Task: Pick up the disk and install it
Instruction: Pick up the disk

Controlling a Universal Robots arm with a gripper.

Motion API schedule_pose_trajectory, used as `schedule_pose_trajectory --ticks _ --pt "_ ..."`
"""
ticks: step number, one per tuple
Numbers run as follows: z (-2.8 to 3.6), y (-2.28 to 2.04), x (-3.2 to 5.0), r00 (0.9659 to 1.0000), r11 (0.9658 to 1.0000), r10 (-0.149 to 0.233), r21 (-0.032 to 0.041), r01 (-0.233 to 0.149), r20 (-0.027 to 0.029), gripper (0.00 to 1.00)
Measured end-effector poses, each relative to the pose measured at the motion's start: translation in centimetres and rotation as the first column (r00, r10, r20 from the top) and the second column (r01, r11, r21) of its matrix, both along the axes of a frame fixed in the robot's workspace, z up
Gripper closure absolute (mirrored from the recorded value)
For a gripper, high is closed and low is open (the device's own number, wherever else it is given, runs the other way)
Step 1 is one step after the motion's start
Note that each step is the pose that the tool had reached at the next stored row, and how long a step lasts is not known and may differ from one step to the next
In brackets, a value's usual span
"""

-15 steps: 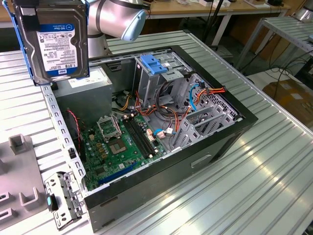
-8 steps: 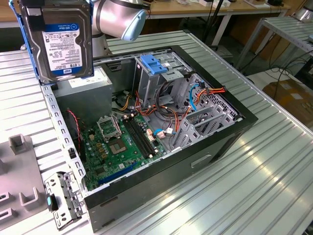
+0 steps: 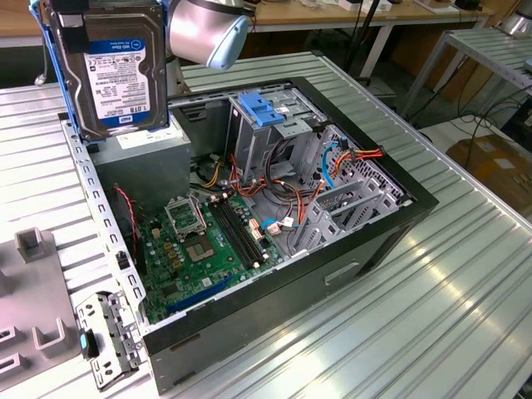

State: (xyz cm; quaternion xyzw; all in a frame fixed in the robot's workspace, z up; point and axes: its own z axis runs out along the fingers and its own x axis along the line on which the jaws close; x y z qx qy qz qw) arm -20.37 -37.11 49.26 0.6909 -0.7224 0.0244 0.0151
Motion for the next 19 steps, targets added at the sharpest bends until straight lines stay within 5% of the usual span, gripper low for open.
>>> schedule_pose_trajectory --ticks 4,8,12,19 --pt "-0.07 -0.36 0.41 1.0 1.0 0.0 0.0091 0.0 -0.0001 0.63" --pt "-0.12 -0.83 0.79 1.0 0.9992 0.0 0.041 0.0 -0.0002 0.63" --pt "-0.21 -1.9 1.18 1.0 0.999 0.0 0.0438 0.0 0.0 0.63" --pt "-0.32 -2.25 4.53 1.0 0.999 0.0 0.0437 0.0 0.0 0.63"
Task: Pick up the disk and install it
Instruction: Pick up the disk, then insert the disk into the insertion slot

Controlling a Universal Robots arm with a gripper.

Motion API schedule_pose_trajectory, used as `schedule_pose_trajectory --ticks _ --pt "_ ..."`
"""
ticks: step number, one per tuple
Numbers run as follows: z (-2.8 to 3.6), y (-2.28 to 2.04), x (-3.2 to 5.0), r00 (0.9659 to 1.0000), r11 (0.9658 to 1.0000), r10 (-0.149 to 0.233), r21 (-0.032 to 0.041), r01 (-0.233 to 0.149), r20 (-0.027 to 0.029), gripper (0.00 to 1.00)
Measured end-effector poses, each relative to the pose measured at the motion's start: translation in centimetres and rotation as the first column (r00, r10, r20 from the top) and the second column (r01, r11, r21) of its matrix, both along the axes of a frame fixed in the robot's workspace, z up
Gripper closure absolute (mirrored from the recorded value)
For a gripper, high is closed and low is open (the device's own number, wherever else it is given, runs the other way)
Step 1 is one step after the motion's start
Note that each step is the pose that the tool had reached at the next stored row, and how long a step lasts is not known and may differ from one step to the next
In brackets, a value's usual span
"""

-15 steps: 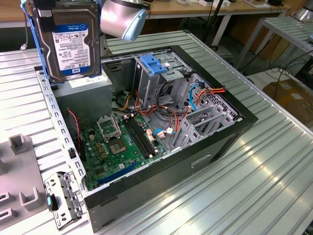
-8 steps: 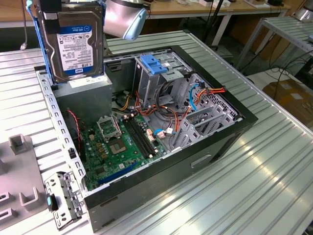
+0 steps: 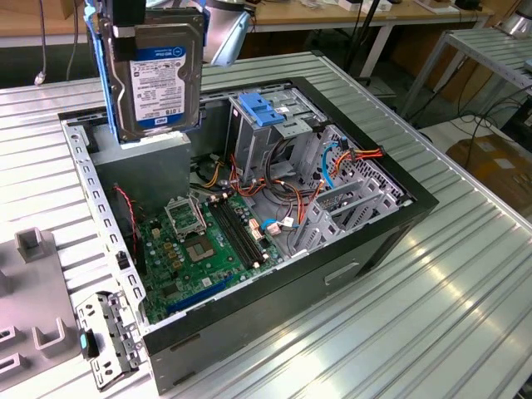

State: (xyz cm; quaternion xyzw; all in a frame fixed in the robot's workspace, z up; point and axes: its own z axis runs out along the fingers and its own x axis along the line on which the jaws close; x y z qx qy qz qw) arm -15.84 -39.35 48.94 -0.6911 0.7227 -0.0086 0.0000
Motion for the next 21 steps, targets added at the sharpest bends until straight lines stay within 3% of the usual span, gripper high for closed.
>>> schedule_pose_trajectory --ticks 5,13,21 --pt "-0.04 -0.4 1.42 1.0 1.0 0.0 -0.0001 0.0 -0.0001 0.63" --pt "-0.05 -0.46 1.52 1.0 1.0 0.0 0.0 0.0 0.0 0.63" --pt "-0.05 -0.98 1.52 1.0 1.0 0.0 0.0 0.0 0.0 0.63"
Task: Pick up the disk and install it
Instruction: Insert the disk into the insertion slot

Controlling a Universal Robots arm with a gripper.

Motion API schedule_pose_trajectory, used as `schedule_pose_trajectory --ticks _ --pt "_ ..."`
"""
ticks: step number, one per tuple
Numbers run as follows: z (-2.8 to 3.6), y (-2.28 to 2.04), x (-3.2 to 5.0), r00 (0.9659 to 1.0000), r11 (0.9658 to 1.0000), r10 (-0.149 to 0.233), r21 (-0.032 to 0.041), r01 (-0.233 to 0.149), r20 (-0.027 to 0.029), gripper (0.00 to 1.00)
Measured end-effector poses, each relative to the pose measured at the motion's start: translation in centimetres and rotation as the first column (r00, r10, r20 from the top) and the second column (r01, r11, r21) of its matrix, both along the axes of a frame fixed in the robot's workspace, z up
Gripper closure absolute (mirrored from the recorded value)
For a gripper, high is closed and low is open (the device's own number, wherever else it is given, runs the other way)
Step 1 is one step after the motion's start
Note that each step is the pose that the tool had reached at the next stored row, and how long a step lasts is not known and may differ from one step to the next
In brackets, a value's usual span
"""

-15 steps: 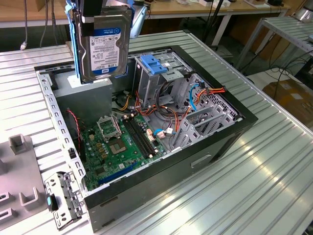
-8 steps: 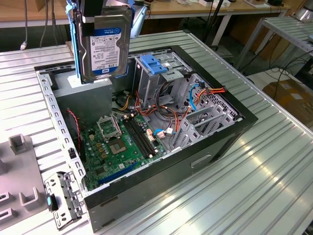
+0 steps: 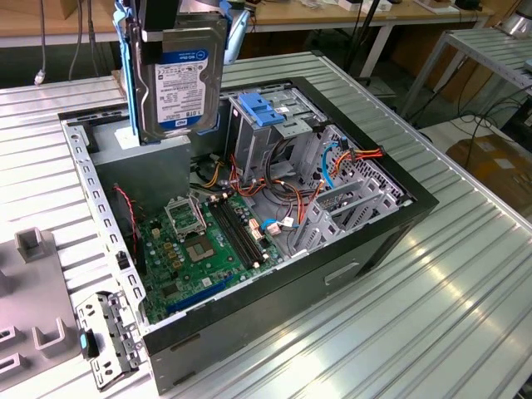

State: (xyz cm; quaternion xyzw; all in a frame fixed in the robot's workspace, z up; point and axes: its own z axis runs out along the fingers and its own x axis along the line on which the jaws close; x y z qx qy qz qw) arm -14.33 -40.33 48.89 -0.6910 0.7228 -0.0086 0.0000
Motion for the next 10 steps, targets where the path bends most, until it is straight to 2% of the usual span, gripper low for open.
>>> schedule_pose_trajectory --ticks 10 --pt "0.0 -0.58 0.0 1.0 1.0 0.0 0.0 0.0 0.0 0.63"
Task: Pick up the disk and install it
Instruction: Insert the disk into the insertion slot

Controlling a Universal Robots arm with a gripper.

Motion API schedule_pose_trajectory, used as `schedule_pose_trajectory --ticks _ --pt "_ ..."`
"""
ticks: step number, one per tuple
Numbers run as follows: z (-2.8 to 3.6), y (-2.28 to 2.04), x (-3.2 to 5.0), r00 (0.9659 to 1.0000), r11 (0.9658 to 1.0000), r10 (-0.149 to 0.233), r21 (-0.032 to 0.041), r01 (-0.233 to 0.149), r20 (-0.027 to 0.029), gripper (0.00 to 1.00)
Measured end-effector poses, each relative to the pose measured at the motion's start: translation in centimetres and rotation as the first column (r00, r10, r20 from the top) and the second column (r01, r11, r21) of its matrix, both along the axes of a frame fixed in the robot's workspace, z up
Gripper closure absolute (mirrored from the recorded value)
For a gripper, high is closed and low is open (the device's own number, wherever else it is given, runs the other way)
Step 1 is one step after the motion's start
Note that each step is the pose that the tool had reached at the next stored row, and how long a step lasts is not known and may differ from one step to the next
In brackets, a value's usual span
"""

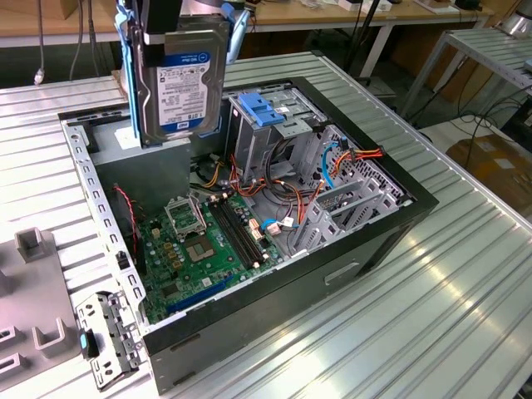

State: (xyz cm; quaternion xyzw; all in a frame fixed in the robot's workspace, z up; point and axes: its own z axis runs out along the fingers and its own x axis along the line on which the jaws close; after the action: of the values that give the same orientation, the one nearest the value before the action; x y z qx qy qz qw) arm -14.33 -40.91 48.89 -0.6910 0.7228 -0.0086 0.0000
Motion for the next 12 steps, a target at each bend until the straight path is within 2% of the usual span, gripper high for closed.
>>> schedule_pose_trajectory --ticks 12 --pt "0.0 -0.93 0.0 1.0 1.0 0.0 -0.0001 0.0 0.0 0.63"
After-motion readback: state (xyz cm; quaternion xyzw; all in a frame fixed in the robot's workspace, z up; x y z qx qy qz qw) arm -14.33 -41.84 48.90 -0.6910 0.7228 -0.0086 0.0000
